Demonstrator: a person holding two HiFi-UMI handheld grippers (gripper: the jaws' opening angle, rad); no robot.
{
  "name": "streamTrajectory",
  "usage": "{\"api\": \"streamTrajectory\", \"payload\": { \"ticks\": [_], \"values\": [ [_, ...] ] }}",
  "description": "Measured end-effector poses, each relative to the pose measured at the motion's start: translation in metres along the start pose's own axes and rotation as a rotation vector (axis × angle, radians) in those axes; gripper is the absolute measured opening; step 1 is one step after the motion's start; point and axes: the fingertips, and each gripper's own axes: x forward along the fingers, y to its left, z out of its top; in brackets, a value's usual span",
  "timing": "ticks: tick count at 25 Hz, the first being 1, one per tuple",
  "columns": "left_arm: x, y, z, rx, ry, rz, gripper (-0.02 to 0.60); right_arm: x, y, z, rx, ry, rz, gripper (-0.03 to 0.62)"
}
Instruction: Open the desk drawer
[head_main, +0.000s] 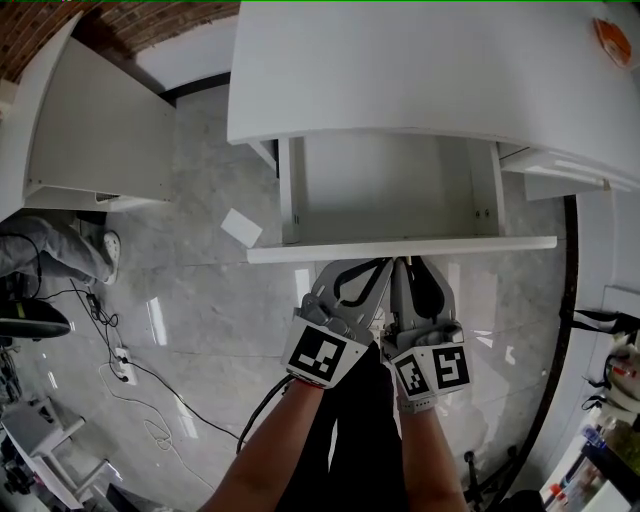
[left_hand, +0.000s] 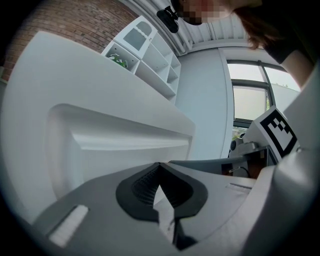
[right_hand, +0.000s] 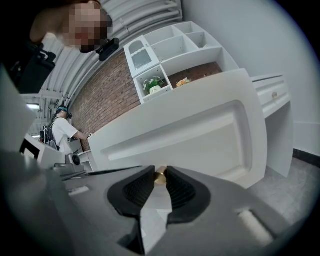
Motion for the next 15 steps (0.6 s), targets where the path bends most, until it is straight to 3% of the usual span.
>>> {"api": "streamTrajectory", "payload": {
  "ticks": [15],
  "values": [
    [-0.013, -0.011, -0.009, -0.025, -0.003, -0.006, -0.003, -0.016, 0.006, -0.009, -0.009, 0.026, 0.018, 0.072]
  ]
}}
